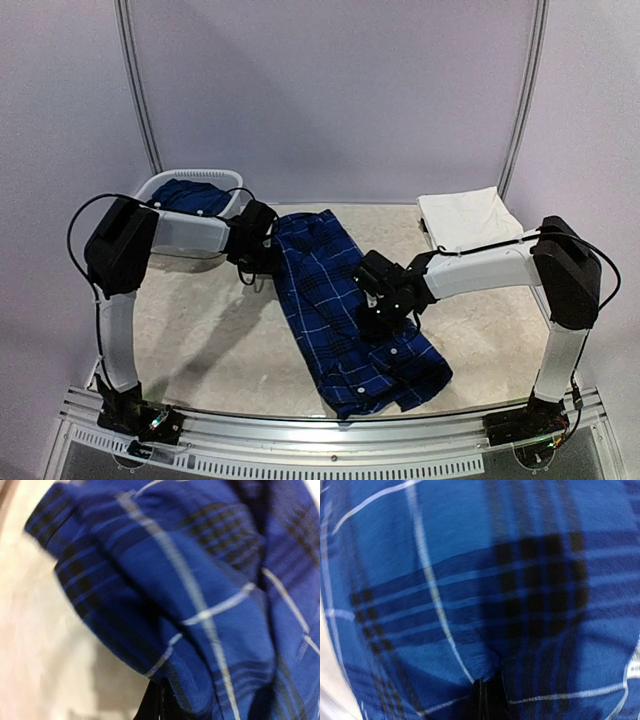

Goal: Fold and stack the mixed laundry pile
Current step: Rotate the rectangle-folded shirt at the center of the board.

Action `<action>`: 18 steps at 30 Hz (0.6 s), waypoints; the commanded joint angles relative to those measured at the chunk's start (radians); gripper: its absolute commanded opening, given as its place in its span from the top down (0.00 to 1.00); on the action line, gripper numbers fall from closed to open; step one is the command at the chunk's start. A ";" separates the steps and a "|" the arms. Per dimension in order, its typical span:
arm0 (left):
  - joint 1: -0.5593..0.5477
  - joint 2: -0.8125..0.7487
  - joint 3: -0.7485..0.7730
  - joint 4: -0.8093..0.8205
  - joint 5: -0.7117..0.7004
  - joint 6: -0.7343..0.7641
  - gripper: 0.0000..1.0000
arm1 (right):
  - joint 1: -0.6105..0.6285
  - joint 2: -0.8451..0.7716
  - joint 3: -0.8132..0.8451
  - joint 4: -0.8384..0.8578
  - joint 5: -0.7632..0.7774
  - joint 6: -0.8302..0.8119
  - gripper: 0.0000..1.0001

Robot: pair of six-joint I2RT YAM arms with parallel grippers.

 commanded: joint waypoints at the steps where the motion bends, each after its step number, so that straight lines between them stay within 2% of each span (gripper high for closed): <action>1: 0.050 0.083 0.130 -0.087 0.050 0.047 1.00 | 0.024 -0.022 0.000 0.113 -0.139 0.049 1.00; 5: 0.079 0.156 0.270 -0.118 0.089 0.062 1.00 | 0.027 0.008 0.051 0.204 -0.213 0.065 1.00; 9: 0.084 0.216 0.393 -0.187 0.101 0.078 1.00 | 0.026 0.029 0.141 0.159 -0.212 0.041 1.00; 14: 0.085 0.096 0.312 -0.187 0.016 0.092 1.00 | 0.026 -0.008 0.247 0.003 -0.078 -0.044 1.00; 16: 0.084 0.024 0.258 -0.188 -0.041 0.099 0.95 | 0.022 -0.035 0.269 -0.020 -0.043 -0.067 1.00; 18: 0.084 -0.041 0.207 -0.190 -0.089 0.103 0.85 | 0.007 -0.048 0.300 -0.045 -0.032 -0.093 1.00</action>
